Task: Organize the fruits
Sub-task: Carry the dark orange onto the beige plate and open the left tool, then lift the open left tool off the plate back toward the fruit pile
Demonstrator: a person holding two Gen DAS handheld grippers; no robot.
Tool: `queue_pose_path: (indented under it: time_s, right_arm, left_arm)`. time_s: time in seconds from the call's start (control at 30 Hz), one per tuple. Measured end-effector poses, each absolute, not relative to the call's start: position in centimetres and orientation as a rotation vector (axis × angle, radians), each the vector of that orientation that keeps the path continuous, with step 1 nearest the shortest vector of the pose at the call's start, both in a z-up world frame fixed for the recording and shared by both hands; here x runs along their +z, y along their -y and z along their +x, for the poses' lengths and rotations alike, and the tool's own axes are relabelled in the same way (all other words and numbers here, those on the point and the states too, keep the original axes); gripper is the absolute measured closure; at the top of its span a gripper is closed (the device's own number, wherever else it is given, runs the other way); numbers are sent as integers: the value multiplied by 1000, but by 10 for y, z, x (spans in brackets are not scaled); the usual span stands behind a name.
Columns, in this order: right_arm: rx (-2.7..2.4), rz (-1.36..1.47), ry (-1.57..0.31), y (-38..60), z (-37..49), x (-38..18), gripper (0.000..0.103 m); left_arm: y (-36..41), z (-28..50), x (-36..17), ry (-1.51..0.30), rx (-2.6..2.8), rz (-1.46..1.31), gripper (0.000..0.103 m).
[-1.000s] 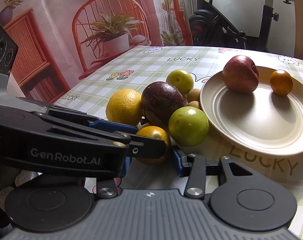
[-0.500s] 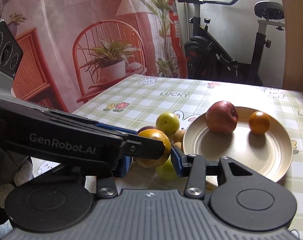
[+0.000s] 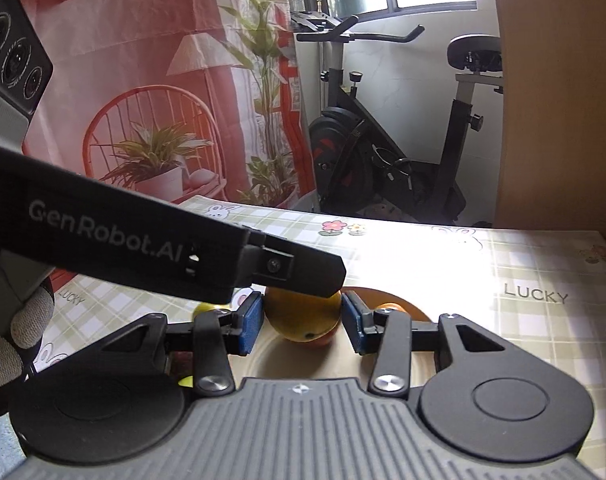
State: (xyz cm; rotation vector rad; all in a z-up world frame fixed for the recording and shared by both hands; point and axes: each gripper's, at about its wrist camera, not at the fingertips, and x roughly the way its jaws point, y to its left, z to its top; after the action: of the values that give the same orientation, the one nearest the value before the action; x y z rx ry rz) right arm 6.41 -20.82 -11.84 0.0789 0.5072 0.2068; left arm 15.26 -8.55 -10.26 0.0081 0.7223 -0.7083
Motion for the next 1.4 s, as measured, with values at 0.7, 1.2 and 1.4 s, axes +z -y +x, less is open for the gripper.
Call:
queue_pose_path:
  time_s: [0.7, 1.2, 1.4]
  right_arm:
    - [111, 174, -610, 272, 92, -183, 73]
    - [89, 123, -596, 236, 76, -153, 71]
    - [103, 118, -570, 213, 65, -138, 71]
  left_arm:
    - [148, 228, -195, -967, -749, -66, 70]
    - [87, 194, -151, -824, -635, -56, 66]
    - [58, 169, -126, -733, -532, 8, 56]
